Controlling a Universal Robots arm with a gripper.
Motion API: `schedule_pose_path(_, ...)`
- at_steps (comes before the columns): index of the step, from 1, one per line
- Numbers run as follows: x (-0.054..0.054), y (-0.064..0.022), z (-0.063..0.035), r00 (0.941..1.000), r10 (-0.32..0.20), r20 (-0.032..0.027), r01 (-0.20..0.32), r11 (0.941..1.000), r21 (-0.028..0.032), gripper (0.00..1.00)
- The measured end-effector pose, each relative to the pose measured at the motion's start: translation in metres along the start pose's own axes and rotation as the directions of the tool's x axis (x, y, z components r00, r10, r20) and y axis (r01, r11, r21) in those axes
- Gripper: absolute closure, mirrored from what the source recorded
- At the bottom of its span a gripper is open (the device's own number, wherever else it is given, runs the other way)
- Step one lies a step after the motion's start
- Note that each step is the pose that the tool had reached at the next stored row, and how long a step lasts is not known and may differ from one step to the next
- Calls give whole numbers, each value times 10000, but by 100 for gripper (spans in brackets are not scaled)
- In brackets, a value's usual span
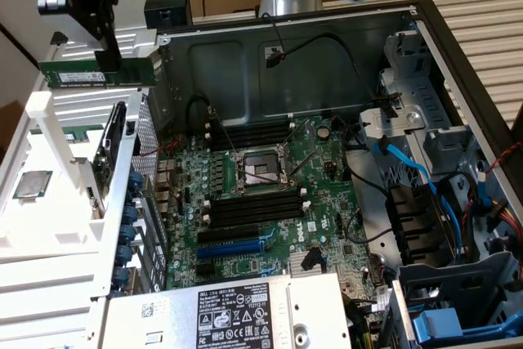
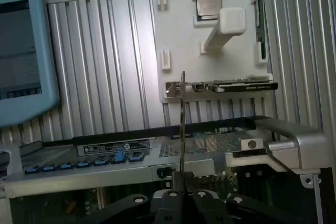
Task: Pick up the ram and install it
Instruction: 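Pick up the ram and move it above insertion slot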
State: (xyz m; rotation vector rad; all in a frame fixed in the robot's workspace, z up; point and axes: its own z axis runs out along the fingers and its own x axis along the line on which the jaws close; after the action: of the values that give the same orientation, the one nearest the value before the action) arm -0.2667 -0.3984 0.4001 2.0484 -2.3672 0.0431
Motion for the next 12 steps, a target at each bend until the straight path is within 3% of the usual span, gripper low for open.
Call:
schedule_pose_path(2,-33,-225,1,10000,-1,0,1,10000,0,88)
schedule_pose_path(12,-102,-700,6,10000,-7,0,7,10000,0,88)
